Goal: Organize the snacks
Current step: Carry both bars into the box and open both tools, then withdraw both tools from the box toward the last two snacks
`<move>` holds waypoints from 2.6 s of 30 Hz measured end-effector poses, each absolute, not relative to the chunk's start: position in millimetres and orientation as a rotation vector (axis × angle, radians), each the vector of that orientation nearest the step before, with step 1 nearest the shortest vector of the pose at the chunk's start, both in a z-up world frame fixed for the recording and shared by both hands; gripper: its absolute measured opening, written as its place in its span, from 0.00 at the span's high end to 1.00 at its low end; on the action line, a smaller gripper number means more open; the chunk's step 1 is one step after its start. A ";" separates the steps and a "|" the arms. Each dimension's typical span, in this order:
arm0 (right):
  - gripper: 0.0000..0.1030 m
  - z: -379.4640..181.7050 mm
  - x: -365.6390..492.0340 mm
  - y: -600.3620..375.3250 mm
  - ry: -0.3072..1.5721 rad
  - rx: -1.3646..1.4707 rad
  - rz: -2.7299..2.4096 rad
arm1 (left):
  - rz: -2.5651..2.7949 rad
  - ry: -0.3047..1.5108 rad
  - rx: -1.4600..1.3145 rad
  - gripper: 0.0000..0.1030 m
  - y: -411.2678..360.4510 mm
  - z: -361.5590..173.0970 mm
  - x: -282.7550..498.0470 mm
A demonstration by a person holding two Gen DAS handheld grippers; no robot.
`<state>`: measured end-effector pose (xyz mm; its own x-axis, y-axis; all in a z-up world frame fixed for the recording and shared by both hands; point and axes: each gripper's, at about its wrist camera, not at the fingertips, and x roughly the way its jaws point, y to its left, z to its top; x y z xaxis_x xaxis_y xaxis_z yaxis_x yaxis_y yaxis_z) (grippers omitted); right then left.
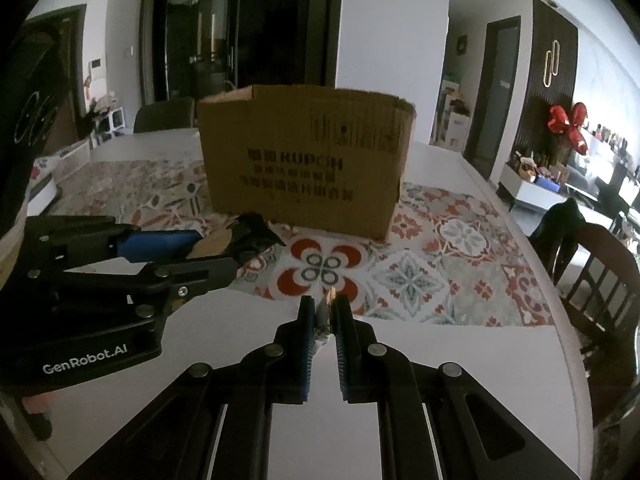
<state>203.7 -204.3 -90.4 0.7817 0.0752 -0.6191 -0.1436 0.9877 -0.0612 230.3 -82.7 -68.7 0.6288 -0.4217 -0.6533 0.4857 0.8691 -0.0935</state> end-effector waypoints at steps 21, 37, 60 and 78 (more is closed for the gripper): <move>0.89 -16.4 226.4 -204.0 0.447 -0.035 0.097 | -0.429 0.569 0.033 0.67 -57.9 -2.2 256.2; 0.89 33.1 284.2 -197.5 0.346 -0.077 0.111 | -0.374 0.493 0.052 0.67 -50.3 40.0 309.1; 0.89 25.1 388.3 -199.8 0.476 -0.154 0.101 | -0.333 0.577 0.114 0.47 -64.7 30.1 400.7; 0.43 12.2 351.3 -202.7 0.495 -0.108 0.041 | -0.234 0.536 0.106 0.18 -36.2 21.2 348.1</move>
<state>351.3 -202.7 12.2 0.8793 0.0128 -0.4762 -0.0650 0.9935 -0.0933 348.1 -36.2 21.2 0.8341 -0.1929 -0.5168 0.2482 0.9679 0.0392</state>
